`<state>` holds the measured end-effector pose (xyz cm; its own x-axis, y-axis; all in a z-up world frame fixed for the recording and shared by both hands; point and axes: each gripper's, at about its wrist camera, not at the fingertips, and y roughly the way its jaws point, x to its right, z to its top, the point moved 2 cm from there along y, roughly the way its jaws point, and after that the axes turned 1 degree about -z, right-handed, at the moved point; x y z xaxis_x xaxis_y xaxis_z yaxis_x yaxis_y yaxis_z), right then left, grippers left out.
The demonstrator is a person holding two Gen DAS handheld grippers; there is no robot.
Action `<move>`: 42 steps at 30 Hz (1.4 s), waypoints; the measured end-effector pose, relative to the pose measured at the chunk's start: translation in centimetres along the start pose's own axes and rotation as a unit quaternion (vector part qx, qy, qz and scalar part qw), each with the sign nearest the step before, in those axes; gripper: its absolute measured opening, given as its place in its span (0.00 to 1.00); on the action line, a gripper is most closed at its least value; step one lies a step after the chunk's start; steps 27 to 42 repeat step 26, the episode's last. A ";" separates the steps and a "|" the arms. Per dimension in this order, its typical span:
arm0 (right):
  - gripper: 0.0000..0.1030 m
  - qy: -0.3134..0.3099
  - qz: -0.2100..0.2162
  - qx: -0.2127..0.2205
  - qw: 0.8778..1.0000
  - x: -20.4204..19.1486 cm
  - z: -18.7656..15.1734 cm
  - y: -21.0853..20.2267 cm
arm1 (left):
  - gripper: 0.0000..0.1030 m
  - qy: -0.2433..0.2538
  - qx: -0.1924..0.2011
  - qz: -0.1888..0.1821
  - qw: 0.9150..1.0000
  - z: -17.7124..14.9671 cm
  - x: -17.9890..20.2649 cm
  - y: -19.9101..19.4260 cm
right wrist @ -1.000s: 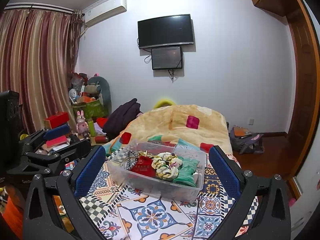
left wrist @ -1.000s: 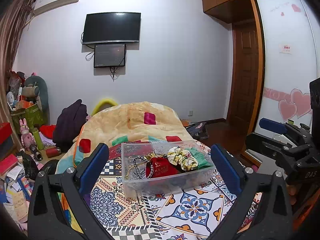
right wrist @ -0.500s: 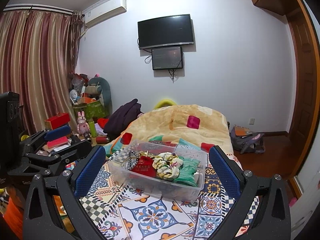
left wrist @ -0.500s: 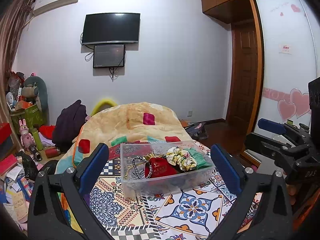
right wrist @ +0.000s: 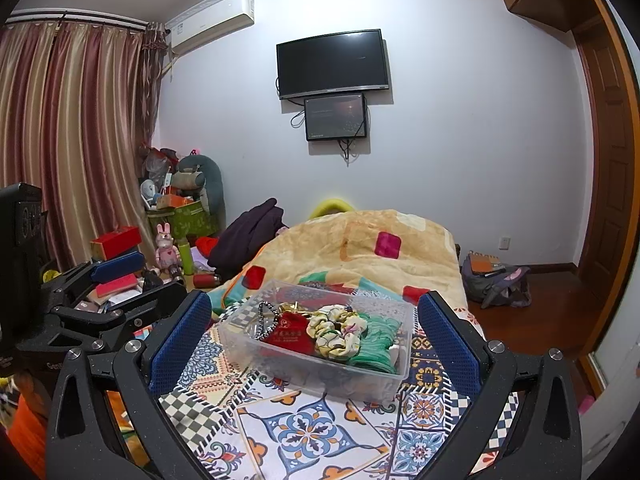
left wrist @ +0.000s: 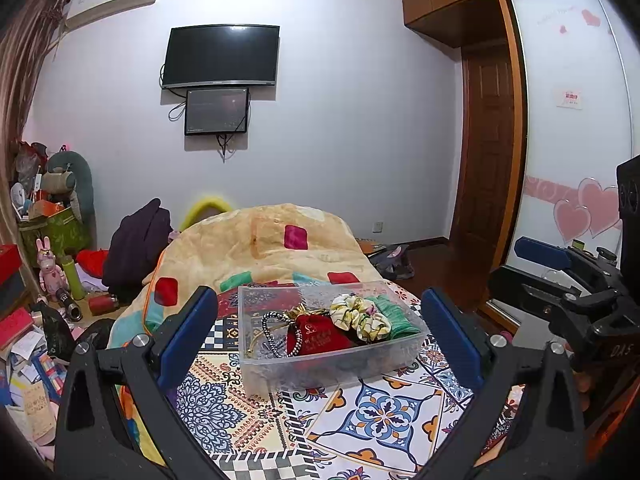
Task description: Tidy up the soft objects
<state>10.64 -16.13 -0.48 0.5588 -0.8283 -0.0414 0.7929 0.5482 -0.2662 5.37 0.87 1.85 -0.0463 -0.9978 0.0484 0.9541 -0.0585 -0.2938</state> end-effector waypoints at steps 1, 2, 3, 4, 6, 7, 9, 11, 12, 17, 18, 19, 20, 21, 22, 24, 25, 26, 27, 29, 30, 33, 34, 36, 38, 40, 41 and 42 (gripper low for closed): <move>1.00 0.000 0.000 0.000 1.000 0.0 0.0 0.0 | 1.00 0.000 0.000 -0.001 1.000 0.0 0.0 0.0; 1.00 0.000 0.000 0.000 1.000 0.0 0.0 0.0 | 1.00 0.000 -0.001 -0.002 1.000 0.0 -0.1 0.0; 1.00 0.000 0.000 0.000 1.000 -0.1 0.1 -0.1 | 1.00 -0.001 -0.001 -0.003 1.000 0.0 -0.1 0.0; 1.00 0.000 0.000 0.000 1.000 -0.1 0.0 -0.1 | 1.00 -0.001 -0.001 -0.003 1.000 0.0 -0.1 0.0; 1.00 0.000 0.000 0.000 1.000 -0.1 0.0 -0.1 | 1.00 -0.002 -0.001 -0.004 1.000 0.0 -0.1 -0.1; 1.00 0.000 0.000 0.000 1.000 -0.2 0.1 -0.1 | 1.00 -0.002 -0.001 -0.003 1.000 0.0 -0.1 -0.1; 1.00 0.000 0.000 -0.001 1.000 -0.2 0.0 -0.1 | 1.00 -0.001 -0.002 -0.002 1.000 -0.1 -0.1 -0.1; 1.00 0.000 0.001 -0.002 1.000 -0.3 0.0 0.0 | 1.00 0.000 -0.006 -0.005 1.000 -0.1 0.0 0.0; 1.00 0.001 0.001 -0.002 1.000 -0.3 0.0 0.0 | 1.00 0.001 -0.008 -0.007 1.000 -0.2 0.0 0.1; 1.00 0.002 0.001 -0.003 1.000 -0.3 -0.1 0.0 | 1.00 0.000 -0.010 -0.011 1.000 -0.2 0.1 0.1; 1.00 0.002 0.001 -0.003 1.000 -0.3 -0.1 0.0 | 1.00 0.000 -0.011 -0.011 1.000 -0.3 0.1 0.1; 1.00 0.002 0.001 -0.003 1.000 -0.3 -0.1 0.0 | 1.00 0.000 -0.011 -0.011 1.000 -0.3 0.1 0.1; 1.00 0.003 0.001 -0.003 1.000 -0.3 -0.1 0.1 | 1.00 0.001 -0.011 -0.011 1.000 -0.3 0.1 0.1; 1.00 0.003 0.001 -0.004 1.000 -0.2 -0.1 0.2 | 1.00 0.001 -0.010 -0.011 1.000 -0.3 0.1 0.0; 1.00 0.004 0.001 -0.004 1.000 -0.3 -0.1 0.2 | 1.00 0.001 -0.010 -0.011 1.000 -0.3 0.1 0.0; 1.00 0.006 0.001 -0.005 1.000 -0.1 -0.2 0.4 | 1.00 0.002 -0.010 -0.011 1.000 -0.4 0.1 0.0; 1.00 0.007 0.002 -0.006 1.000 -0.1 -0.2 0.4 | 1.00 0.001 -0.011 -0.011 1.000 -0.4 0.1 0.1; 1.00 0.007 0.002 -0.007 1.000 0.0 -0.3 0.5 | 1.00 0.001 -0.011 -0.012 1.000 -0.4 0.1 0.1; 1.00 0.007 0.002 -0.007 1.000 0.0 -0.3 0.5 | 1.00 0.001 -0.011 -0.012 1.000 -0.4 0.1 0.1; 1.00 0.007 0.002 -0.007 1.000 0.0 -0.3 0.5 | 1.00 0.001 -0.011 -0.012 1.000 -0.4 0.1 0.1; 1.00 0.007 0.002 -0.007 1.000 0.0 -0.3 0.5 | 1.00 0.001 -0.011 -0.012 1.000 -0.4 0.1 0.1; 1.00 0.007 0.002 -0.007 1.000 0.0 -0.3 0.5 | 1.00 0.001 -0.011 -0.012 1.000 -0.4 0.1 0.1; 1.00 0.007 0.002 -0.007 1.000 0.0 -0.3 0.5 | 1.00 0.001 -0.011 -0.012 1.000 -0.4 0.1 0.1; 1.00 0.007 0.002 -0.007 1.000 0.0 -0.3 0.5 | 1.00 0.001 -0.011 -0.012 1.000 -0.4 0.1 0.1; 1.00 0.007 0.002 -0.007 1.000 0.0 -0.3 0.5 | 1.00 0.001 -0.011 -0.012 1.000 -0.4 0.1 0.1; 1.00 0.007 0.002 -0.007 1.000 0.0 -0.3 0.5 | 1.00 0.001 -0.011 -0.012 1.000 -0.4 0.1 0.1; 1.00 0.007 0.002 -0.007 1.000 0.0 -0.3 0.5 | 1.00 0.001 -0.011 -0.012 1.000 -0.4 0.1 0.1; 1.00 0.007 0.002 -0.007 1.000 0.0 -0.3 0.5 | 1.00 0.001 -0.011 -0.012 1.000 -0.4 0.1 0.1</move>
